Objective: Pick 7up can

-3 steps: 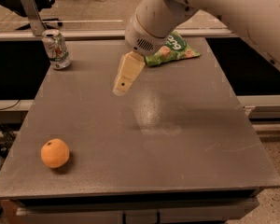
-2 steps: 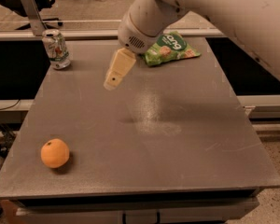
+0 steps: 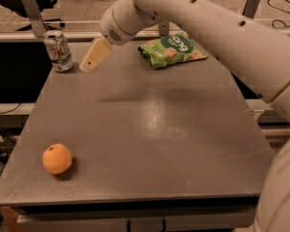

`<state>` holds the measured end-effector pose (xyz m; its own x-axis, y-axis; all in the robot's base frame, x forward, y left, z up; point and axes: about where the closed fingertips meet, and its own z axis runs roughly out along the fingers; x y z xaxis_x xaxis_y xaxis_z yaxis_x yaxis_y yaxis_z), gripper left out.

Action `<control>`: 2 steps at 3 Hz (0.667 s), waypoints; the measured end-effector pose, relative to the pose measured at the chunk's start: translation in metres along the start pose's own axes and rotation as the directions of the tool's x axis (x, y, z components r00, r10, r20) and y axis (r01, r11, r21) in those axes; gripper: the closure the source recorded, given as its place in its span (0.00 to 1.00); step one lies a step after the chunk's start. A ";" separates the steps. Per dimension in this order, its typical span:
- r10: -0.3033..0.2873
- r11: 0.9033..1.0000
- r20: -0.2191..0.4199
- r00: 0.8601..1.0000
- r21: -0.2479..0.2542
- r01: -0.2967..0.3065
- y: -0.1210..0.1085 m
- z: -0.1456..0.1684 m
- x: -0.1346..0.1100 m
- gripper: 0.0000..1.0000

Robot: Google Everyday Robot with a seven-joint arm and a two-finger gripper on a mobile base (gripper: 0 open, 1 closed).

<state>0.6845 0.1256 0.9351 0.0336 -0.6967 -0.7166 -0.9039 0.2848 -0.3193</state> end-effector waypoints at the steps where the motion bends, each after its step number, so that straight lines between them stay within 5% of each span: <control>1: 0.033 0.999 0.102 0.994 0.000 -0.033 -0.022 0.049 -0.017 0.00; 2: 0.083 0.996 0.201 0.976 -0.038 -0.077 -0.035 0.088 -0.028 0.00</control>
Offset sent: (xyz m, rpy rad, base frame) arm 0.1044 0.1002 -0.0317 0.3736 0.0485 0.0699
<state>0.7527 0.1928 0.9114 0.0438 -0.5238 -0.8507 -0.9194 0.3120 -0.2394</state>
